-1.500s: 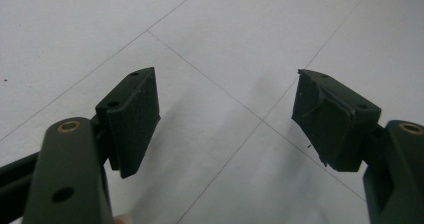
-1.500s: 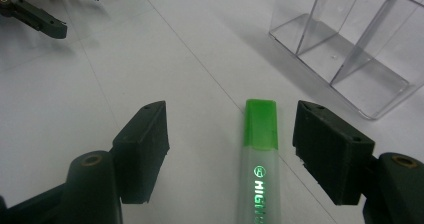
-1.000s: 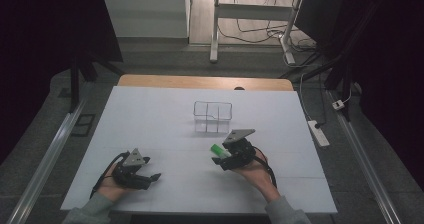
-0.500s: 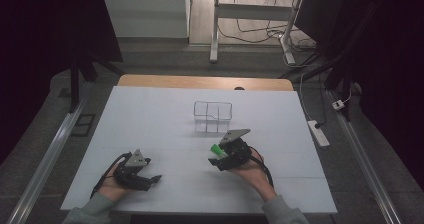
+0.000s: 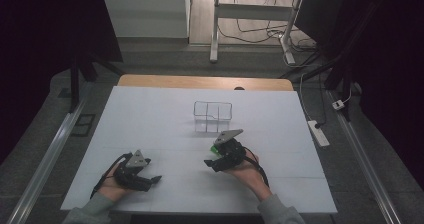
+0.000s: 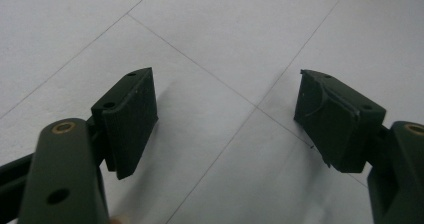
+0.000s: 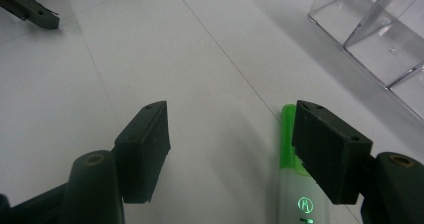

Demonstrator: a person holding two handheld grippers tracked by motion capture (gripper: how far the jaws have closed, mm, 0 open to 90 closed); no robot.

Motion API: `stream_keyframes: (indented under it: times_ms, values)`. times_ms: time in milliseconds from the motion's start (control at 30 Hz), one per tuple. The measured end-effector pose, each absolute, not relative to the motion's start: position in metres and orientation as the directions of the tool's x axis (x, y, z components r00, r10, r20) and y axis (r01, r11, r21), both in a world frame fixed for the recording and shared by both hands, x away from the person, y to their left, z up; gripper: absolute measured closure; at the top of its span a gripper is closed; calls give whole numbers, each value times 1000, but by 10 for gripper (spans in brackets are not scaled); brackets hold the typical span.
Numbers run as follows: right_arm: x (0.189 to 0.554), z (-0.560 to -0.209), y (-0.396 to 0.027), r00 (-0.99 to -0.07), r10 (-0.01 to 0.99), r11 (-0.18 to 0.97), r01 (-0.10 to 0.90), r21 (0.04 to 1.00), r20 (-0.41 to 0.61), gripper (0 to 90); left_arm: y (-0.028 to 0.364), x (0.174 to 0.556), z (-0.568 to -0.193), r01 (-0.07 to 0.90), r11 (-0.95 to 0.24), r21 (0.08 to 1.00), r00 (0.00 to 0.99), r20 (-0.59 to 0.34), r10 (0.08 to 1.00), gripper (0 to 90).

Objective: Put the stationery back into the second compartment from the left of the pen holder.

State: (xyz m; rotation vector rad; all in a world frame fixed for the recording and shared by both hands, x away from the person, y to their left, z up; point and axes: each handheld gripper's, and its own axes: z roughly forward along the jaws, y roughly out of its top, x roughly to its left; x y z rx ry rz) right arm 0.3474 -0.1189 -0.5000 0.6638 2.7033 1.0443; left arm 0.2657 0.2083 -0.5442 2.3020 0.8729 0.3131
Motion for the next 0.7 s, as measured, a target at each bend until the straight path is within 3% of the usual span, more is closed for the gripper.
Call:
stream_keyframes:
  times_ms: [700]
  values:
    - [350, -498, -87, -911, 411, 672, 322, 667, 26, 320, 210, 266, -543, 512, -560, 652, 745, -12, 667, 249]
